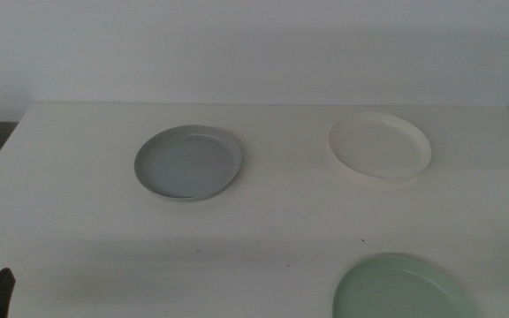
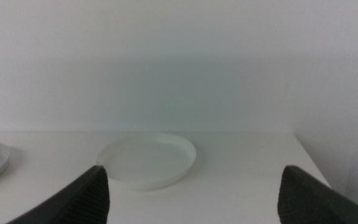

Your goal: Stack the three bowls on top of each other.

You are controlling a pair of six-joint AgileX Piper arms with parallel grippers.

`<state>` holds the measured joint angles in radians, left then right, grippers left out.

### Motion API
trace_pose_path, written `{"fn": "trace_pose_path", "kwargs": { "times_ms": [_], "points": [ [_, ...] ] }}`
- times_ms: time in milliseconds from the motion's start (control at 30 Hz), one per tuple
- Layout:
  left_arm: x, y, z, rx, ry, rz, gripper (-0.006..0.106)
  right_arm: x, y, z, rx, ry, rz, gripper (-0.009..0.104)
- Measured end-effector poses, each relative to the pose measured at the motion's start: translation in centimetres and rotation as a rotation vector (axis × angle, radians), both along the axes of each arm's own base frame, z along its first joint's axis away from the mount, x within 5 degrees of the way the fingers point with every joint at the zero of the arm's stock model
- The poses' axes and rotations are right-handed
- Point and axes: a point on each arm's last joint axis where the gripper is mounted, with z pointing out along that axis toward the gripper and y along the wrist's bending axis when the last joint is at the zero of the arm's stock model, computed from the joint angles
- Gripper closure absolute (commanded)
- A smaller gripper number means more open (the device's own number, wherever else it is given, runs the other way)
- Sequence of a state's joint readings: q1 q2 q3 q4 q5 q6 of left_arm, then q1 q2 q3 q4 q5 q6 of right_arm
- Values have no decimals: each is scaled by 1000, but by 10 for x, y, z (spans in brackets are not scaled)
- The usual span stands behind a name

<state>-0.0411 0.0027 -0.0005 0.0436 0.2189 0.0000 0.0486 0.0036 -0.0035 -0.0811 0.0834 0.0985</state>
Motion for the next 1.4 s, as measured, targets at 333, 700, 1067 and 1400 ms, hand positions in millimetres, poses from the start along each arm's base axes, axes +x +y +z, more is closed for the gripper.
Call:
{"fn": "trace_pose_path", "kwargs": {
  "times_ms": [333,700,1067,1400],
  "points": [
    [0,0,0,0,0,0,7,6,2,23,144,154,14,2],
    [0,0,0,0,0,0,7,78,19,70,147,945,41,2],
    [0,0,0,0,0,0,7,127,23,18,117,1281,8,4],
    [0,0,0,0,0,0,7,150,36,-25,106,1432,6,21]
  ]
}}
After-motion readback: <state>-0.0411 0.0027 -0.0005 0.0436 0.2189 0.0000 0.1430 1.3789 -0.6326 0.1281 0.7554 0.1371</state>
